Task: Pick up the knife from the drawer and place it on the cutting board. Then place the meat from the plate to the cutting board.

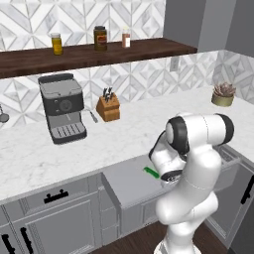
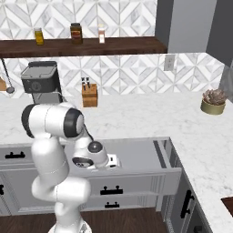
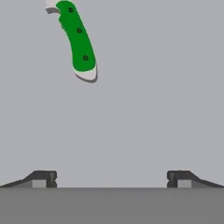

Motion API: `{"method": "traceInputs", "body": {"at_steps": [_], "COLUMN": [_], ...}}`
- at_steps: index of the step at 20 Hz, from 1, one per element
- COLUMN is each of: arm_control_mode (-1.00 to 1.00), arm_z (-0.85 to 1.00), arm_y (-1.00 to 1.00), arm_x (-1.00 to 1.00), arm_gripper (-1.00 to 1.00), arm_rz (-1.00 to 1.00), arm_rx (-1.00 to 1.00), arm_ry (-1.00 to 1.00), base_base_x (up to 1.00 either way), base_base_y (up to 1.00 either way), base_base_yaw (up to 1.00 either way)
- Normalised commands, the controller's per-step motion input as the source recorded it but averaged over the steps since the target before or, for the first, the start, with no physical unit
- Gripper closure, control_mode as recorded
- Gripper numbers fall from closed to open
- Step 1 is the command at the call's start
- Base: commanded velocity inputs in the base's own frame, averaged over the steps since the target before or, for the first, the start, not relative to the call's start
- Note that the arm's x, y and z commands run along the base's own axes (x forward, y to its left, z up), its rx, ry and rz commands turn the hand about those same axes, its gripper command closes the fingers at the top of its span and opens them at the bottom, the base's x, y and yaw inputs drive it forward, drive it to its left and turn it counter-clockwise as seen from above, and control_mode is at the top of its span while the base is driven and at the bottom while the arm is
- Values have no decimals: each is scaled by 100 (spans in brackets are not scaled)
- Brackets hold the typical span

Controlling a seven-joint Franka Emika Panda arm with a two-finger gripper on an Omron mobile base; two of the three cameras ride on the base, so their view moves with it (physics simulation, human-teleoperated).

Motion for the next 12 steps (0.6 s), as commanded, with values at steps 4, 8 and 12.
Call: {"method": "traceInputs", "body": {"at_steps": [4,8,12], "arm_control_mode": [-100,-100,-100], "arm_z": [7,21,62], "arm_y": [-19,-17,-9], "arm_x": [-44,-19,14], "arm_gripper": [-100,-100,-100], "arm_rz": [10,12,13], "arm_rx": [1,0,2], "arm_ry": [-4,-2,3], "base_base_x": [0,0,0], "base_base_y": [0,0,0], "base_base_yaw": [0,0,0]}}
